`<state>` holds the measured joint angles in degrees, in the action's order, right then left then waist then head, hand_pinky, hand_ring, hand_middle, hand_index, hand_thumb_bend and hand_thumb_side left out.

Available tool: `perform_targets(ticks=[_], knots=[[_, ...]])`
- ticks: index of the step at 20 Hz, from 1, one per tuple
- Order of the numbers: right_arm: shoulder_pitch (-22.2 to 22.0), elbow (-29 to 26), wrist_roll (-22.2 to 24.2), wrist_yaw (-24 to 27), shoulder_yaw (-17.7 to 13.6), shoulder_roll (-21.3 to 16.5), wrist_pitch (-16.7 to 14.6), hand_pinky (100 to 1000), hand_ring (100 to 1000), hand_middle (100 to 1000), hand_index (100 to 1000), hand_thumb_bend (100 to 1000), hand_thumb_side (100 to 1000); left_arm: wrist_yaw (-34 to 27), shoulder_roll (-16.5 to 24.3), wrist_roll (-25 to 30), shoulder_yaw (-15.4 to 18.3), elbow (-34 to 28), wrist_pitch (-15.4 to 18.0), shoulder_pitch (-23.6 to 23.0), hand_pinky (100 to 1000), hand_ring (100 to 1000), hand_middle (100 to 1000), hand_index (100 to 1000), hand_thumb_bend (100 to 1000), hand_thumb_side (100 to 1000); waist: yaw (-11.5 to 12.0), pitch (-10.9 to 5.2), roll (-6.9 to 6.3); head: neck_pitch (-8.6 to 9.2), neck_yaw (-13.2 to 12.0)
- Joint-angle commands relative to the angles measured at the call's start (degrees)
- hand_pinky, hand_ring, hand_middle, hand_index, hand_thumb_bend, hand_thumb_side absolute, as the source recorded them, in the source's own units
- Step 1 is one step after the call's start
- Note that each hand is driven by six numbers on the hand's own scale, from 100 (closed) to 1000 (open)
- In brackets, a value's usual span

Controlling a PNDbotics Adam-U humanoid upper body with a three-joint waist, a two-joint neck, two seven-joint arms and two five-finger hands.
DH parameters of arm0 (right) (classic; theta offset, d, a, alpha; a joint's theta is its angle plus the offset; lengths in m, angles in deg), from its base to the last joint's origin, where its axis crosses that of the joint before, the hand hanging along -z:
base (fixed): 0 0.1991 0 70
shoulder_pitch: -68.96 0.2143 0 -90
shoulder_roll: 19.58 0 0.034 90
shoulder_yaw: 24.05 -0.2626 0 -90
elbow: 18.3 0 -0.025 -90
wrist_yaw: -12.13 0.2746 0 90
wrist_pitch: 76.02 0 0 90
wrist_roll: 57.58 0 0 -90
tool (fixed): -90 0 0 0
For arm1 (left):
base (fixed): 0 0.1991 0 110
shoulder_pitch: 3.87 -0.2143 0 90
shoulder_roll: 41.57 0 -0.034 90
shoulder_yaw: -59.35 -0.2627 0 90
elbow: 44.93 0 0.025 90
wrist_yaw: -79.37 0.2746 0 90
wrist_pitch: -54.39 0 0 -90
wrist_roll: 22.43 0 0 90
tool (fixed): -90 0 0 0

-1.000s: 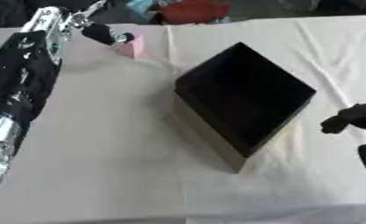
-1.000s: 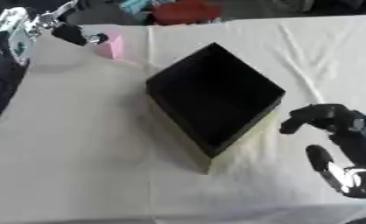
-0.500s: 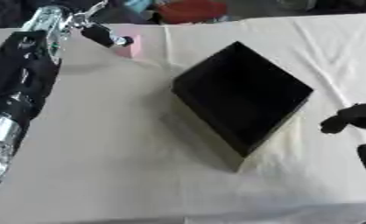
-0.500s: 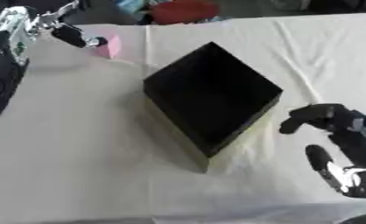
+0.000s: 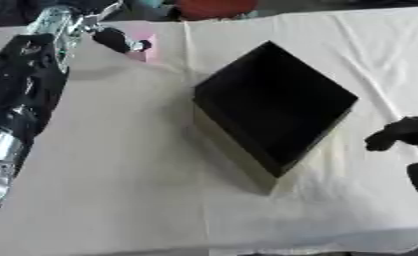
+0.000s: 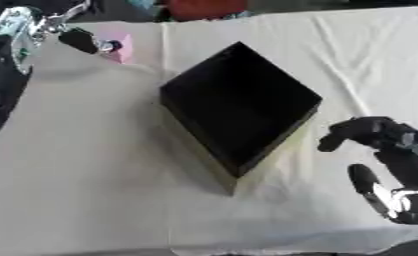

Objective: Pick up objects on the table and place them in the box.

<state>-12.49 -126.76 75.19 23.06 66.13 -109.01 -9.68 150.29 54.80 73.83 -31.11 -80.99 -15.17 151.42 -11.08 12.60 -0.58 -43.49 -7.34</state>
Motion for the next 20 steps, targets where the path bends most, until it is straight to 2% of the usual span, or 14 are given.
perform_targets(ticks=[1,7,20], knots=[[0.56,-0.85,7.51,-0.27,-0.35,-0.80,-7.60,740,675,602,839,100,394,0.24,1.48,0.71,1.43,1.15,-2.25,2.01,724,660,675,988,403,633,-0.22,-0.70,0.21,0.24,0.01],[0.68,-0.81,7.62,-0.24,-0.29,-0.79,-7.68,740,675,601,839,100,393,0.06,0.69,1.81,1.74,3.12,-5.90,2.71,723,657,674,988,367,666,-0.79,-0.43,0.20,0.22,-0.17],[0.67,-0.76,7.72,-0.17,-0.37,-0.69,-7.80,739,674,600,839,100,393,2.82,0.49,1.50,2.36,6.08,-8.35,2.07,725,661,680,987,361,713,-0.72,-0.15,0.46,0.06,-0.23]])
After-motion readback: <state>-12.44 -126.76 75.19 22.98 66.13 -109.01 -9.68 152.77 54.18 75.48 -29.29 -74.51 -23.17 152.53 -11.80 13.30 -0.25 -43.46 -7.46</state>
